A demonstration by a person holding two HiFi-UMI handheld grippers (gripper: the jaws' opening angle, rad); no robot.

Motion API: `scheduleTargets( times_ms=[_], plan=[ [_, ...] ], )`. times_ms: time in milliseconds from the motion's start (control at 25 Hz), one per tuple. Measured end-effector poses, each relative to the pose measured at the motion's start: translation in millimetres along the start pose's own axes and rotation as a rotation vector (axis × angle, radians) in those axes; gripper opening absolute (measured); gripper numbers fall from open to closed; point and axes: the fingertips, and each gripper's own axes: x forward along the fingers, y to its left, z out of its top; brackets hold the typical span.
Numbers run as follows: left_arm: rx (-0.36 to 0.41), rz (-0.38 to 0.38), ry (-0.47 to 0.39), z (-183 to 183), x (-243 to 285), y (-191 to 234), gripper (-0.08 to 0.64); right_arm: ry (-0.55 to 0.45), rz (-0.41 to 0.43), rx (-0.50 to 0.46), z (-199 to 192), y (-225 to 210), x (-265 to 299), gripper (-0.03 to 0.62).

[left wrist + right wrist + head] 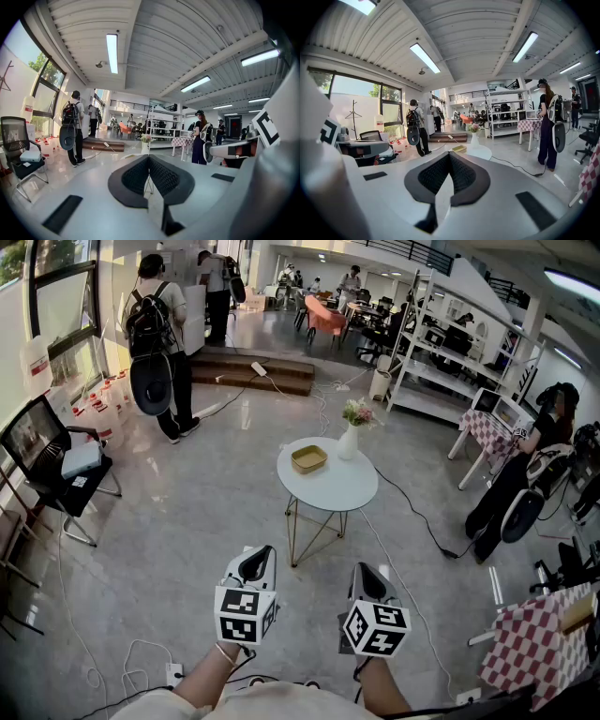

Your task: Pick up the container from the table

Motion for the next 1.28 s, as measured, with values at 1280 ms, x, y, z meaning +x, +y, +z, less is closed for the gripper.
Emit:
scheduleTargets(
  times_ms=[1280],
  plan=[
    [-0.006,-0.021,0.06,-24,13,28,0.017,0.081,0.016,0.114,-29,11,37,0.025]
  ],
)
